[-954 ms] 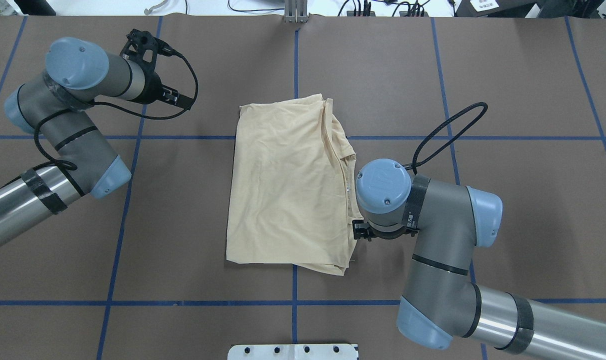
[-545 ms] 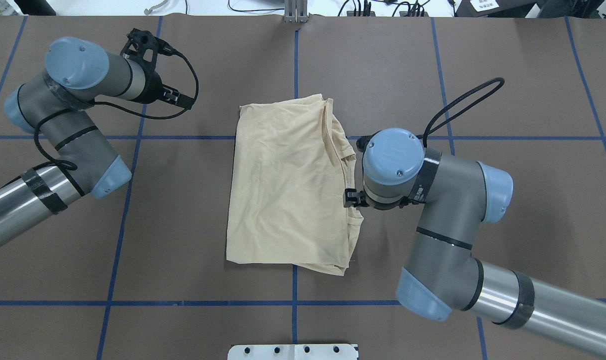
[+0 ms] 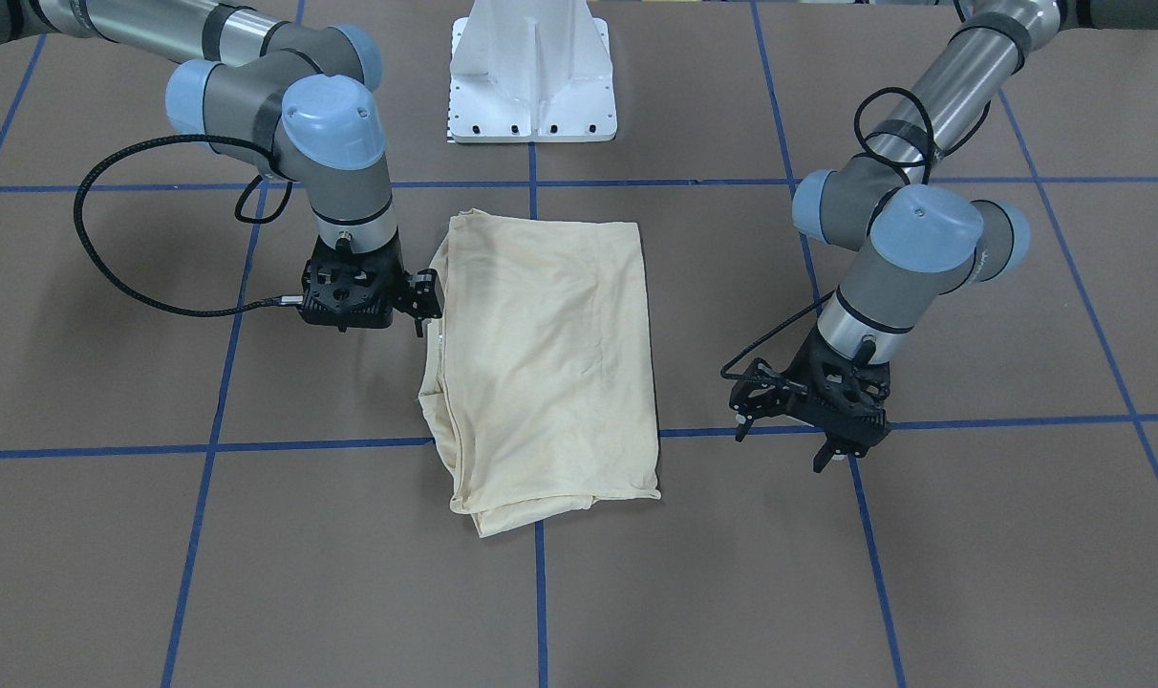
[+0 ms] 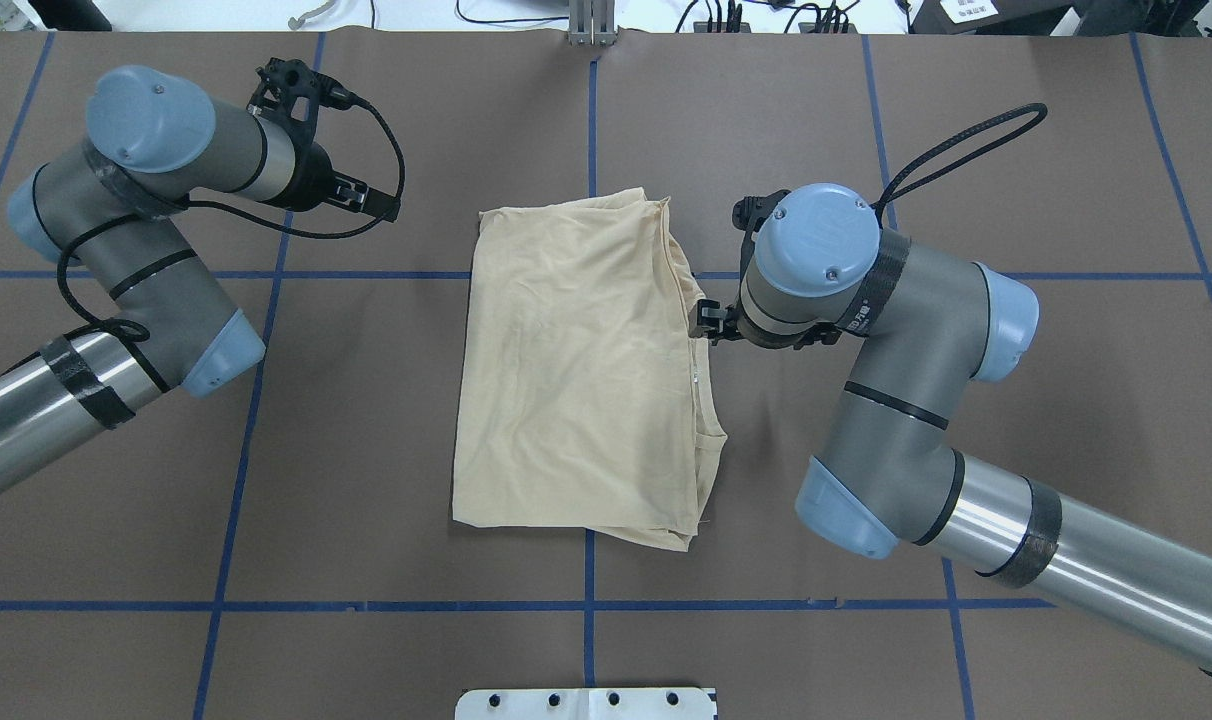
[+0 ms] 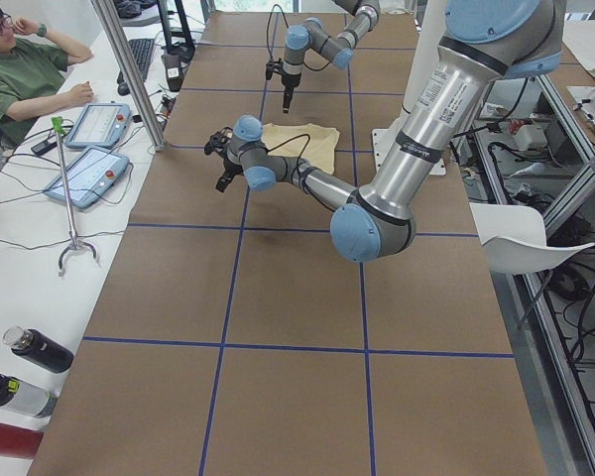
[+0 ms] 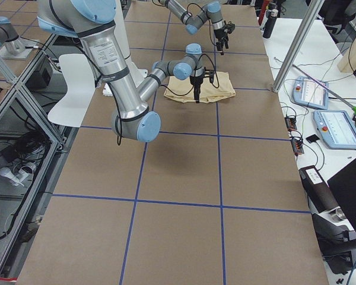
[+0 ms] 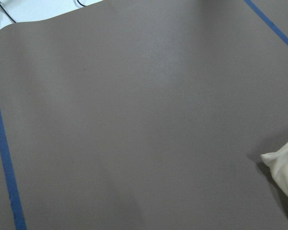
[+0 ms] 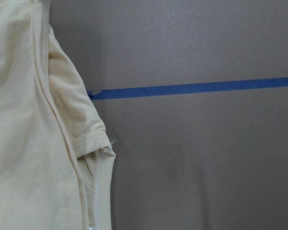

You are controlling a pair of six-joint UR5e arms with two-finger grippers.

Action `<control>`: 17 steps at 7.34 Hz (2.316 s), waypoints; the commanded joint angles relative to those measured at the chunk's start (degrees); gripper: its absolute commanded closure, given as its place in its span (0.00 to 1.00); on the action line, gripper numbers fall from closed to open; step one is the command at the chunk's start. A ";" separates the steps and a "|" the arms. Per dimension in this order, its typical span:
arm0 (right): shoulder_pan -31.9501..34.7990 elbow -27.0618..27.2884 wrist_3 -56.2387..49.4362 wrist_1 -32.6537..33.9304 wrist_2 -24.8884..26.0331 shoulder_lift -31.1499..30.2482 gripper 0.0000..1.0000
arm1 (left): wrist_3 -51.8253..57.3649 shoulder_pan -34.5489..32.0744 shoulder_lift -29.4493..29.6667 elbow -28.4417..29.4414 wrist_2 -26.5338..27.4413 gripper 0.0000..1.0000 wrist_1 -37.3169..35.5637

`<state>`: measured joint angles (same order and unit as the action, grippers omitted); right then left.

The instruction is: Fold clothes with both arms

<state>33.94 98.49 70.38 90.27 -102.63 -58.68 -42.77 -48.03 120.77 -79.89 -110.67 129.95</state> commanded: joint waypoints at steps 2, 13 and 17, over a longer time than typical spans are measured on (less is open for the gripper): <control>-3.24 3.63 8.68 -0.19 1.11 -1.09 0.00 | -17.21 8.44 -6.22 -12.78 -0.61 0.00 -0.22; -10.21 8.92 14.70 -0.19 6.12 -3.02 0.00 | -31.32 28.25 -8.53 -24.08 8.98 0.37 -20.53; -10.30 8.92 14.70 -0.19 6.12 -3.02 0.00 | -31.32 28.25 -8.27 -24.08 8.63 0.43 -20.53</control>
<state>23.68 107.40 85.08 90.09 -96.50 -61.76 -74.09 -19.78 112.36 -103.98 -101.93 109.43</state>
